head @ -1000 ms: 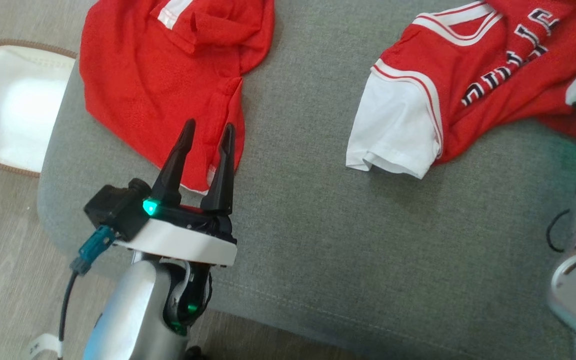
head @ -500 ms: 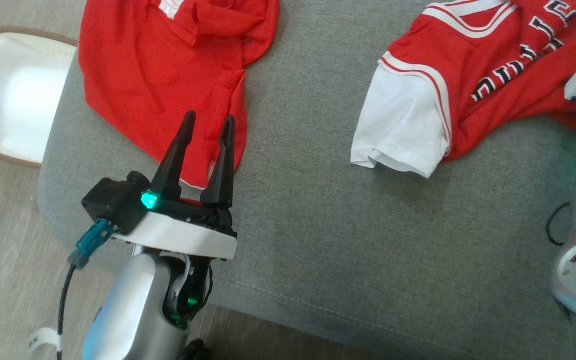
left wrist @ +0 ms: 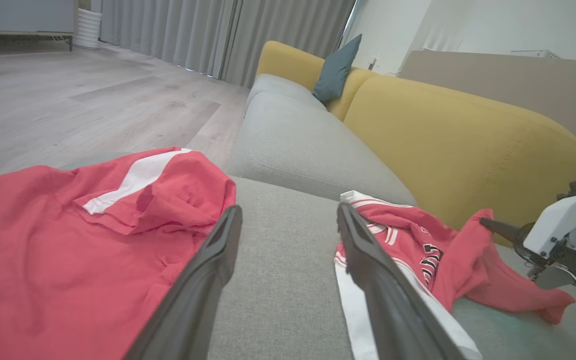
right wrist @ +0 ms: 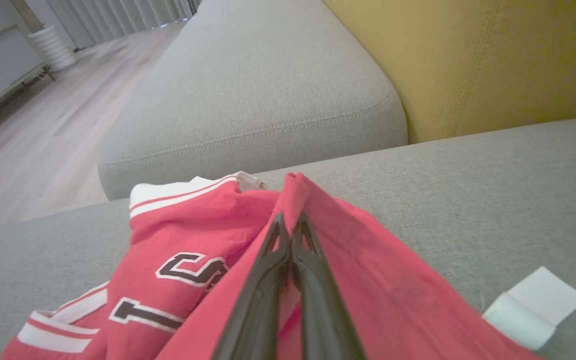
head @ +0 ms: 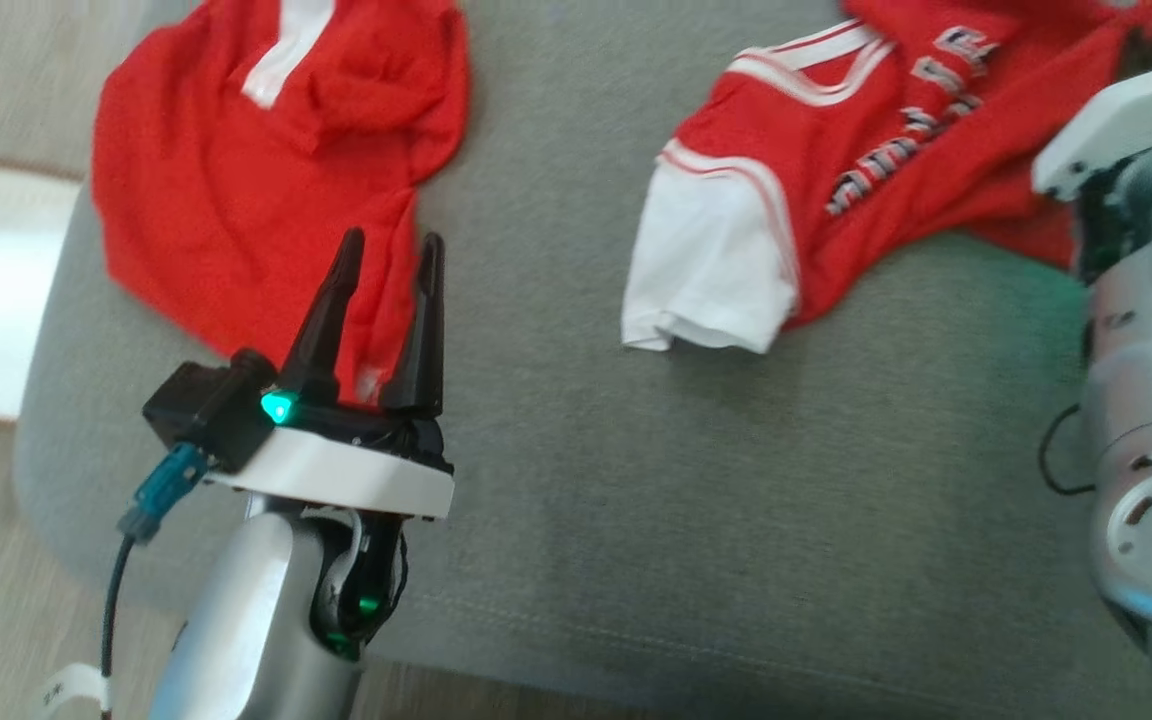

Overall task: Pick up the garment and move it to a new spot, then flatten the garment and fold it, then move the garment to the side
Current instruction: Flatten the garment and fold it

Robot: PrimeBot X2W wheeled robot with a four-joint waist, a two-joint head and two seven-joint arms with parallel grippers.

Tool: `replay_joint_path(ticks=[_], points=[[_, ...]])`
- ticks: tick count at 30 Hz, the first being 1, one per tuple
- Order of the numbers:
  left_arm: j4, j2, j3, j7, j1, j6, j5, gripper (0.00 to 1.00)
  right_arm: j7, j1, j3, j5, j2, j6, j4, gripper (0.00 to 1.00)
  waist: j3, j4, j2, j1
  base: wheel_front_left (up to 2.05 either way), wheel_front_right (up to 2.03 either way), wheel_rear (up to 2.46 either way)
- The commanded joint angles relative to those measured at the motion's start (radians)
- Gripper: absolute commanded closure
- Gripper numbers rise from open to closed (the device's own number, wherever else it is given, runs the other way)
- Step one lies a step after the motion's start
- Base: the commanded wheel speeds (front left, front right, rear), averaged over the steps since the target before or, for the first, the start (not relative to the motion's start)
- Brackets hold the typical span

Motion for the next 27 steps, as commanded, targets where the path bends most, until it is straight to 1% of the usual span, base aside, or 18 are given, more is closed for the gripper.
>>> replay_joint_path(ticks=[1, 4, 7, 11, 14, 18, 21, 25, 27], points=[[-0.031, 0.008, 0.040, -0.006, -0.001, 0.004, 0.013, 0.00, -0.031, -0.048, 0.032, 0.017, 0.007, 0.008, 0.006, 1.00, -0.049, -0.050, 0.0000, 0.0000, 0.00, 0.00, 0.00], [-0.030, 0.008, 0.061, -0.006, 0.016, 0.007, 0.024, 0.00, -0.098, -0.041, 0.058, 0.062, 0.007, 0.008, 0.083, 1.00, -0.092, -0.093, 0.0000, 0.0000, 0.00, 0.00, 0.00], [-0.030, 0.008, 0.079, -0.006, 0.036, 0.010, 0.029, 0.00, -0.151, -0.024, 0.081, 0.115, 0.007, 0.008, 0.129, 1.00, -0.133, -0.132, 0.0000, 0.0000, 0.00, 0.00, 0.00], [-0.030, 0.008, 0.098, -0.006, 0.070, 0.015, 0.035, 0.00, -0.188, 0.032, 0.114, 0.207, 0.007, 0.008, 0.150, 1.00, -0.185, -0.179, 0.0000, 0.0000, 0.00, 0.00, 0.00], [-0.030, 0.008, 0.104, -0.006, 0.093, 0.017, 0.041, 0.00, -0.195, 0.102, 0.172, 0.292, 0.007, 0.008, 0.153, 1.00, -0.213, -0.208, 0.0000, 0.0000, 0.00, 0.00, 0.00], [-0.033, 0.008, 0.107, -0.006, 0.109, 0.017, 0.054, 0.00, -0.196, 0.185, 0.248, 0.432, 0.007, 0.008, 0.151, 1.00, -0.238, -0.241, 0.0000, 0.0000, 0.00, 0.00, 0.00], [-0.035, 0.008, 0.108, -0.006, 0.117, 0.018, 0.060, 0.00, -0.196, 0.260, 0.321, 0.542, 0.007, 0.008, 0.124, 1.00, -0.249, -0.258, 0.0000, 0.0000, 0.00, 0.00, 0.00], [-0.032, 0.008, 0.106, -0.006, 0.122, 0.017, 0.063, 0.00, -0.196, 0.376, 0.449, 0.718, 0.007, 0.008, 0.068, 1.00, -0.262, -0.268, 0.0000, 0.0000, 0.00, 0.00, 0.00], [-0.032, 0.008, 0.104, -0.006, 0.125, 0.019, 0.063, 0.00, -0.196, 0.449, 0.532, 0.802, 0.007, 0.008, 0.015, 1.00, -0.268, -0.273, 0.0000, 0.0000, 0.00, 0.00, 0.00]])
